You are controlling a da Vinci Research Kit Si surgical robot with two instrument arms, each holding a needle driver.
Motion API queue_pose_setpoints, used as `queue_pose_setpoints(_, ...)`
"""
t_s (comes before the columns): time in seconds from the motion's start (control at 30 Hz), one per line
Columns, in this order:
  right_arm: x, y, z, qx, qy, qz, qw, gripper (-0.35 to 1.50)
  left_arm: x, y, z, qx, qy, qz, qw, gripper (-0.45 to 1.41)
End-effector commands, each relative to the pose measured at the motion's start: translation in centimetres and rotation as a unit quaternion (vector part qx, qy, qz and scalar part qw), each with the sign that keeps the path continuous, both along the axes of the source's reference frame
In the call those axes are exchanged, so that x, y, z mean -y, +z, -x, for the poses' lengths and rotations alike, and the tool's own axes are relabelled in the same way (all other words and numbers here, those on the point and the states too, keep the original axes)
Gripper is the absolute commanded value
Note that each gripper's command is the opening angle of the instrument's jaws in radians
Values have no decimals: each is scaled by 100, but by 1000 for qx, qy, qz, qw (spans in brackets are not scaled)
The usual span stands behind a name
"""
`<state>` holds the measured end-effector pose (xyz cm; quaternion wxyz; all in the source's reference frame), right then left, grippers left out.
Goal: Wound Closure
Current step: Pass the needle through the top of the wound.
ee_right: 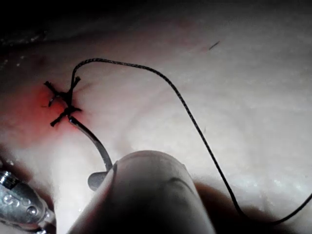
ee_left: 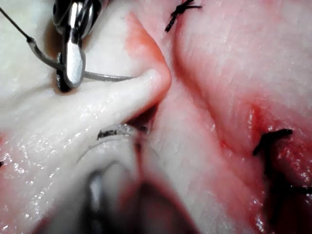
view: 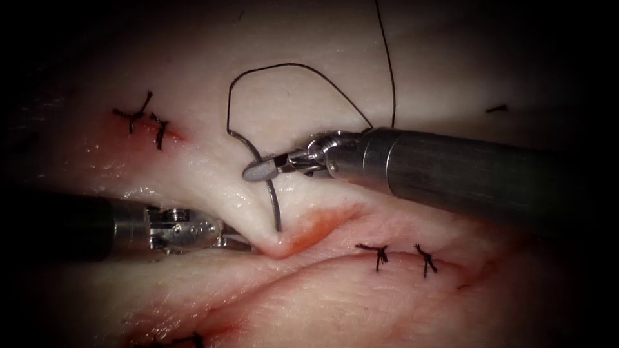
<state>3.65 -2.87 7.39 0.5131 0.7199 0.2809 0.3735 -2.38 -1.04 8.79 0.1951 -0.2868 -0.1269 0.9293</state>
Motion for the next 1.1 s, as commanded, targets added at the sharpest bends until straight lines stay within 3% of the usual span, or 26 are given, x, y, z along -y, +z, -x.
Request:
queue_pose_setpoints(0.03,-4,-1,-11,-1,4,-1,1000,-35,-1,5,6,1,0,1,1000,44)
queue_pose_setpoints(0.2,-45,7,-23,11,66,60,996,-35,-1,4,8,0,-1,0,1000,41)
queue_pose_setpoints(0.3,-89,27,-25,33,113,162,980,-35,-3,-2,14,-2,-5,-2,1000,39)
queue_pose_setpoints(0.43,-129,49,-22,63,143,254,955,-35,-4,-6,22,-5,-6,-3,1000,38)
queue_pose_setpoints(0.5,-159,67,-15,82,162,318,931,-35,-5,-10,29,-3,-4,1,1000,36)
queue_pose_setpoints(0.83,-210,98,-2,117,169,443,872,-35,-21,-29,46,8,-11,30,999,36)
queue_pose_setpoints(1.1,-225,109,-8,112,178,480,852,-35,-39,-32,55,8,-23,47,999,38)
